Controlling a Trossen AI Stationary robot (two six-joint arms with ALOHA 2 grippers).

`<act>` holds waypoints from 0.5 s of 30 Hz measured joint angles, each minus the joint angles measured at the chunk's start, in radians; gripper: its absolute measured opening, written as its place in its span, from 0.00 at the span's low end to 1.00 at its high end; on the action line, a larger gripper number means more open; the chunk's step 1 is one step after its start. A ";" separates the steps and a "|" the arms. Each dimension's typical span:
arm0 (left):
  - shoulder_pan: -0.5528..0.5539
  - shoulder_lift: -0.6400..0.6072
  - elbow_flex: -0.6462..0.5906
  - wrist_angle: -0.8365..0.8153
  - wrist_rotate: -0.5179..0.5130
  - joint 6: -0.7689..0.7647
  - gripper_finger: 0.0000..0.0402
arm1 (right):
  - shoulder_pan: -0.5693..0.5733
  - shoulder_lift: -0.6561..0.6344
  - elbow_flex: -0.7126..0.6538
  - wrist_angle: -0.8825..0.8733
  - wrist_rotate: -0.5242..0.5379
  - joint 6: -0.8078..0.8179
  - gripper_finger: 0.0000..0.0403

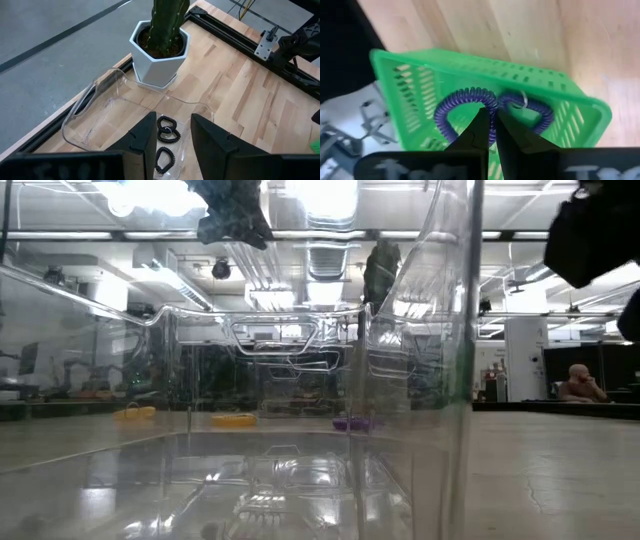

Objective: Sort spring keychains
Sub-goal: Put the right purple spring keychain into the green bin

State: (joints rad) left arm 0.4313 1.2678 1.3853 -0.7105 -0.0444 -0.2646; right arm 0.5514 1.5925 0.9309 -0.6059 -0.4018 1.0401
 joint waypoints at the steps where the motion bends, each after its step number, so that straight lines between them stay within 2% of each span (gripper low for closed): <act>1: 0.000 0.000 0.000 0.000 0.000 0.000 0.28 | 0.006 0.000 -0.006 0.000 0.013 0.002 0.03; 15: 0.000 0.000 0.000 0.010 -0.001 -0.018 0.28 | 0.027 0.000 -0.116 0.095 0.065 0.117 0.03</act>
State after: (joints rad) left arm 0.4313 1.2678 1.3853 -0.7002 -0.0456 -0.2830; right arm 0.5781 1.5925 0.8146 -0.5108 -0.3366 1.1576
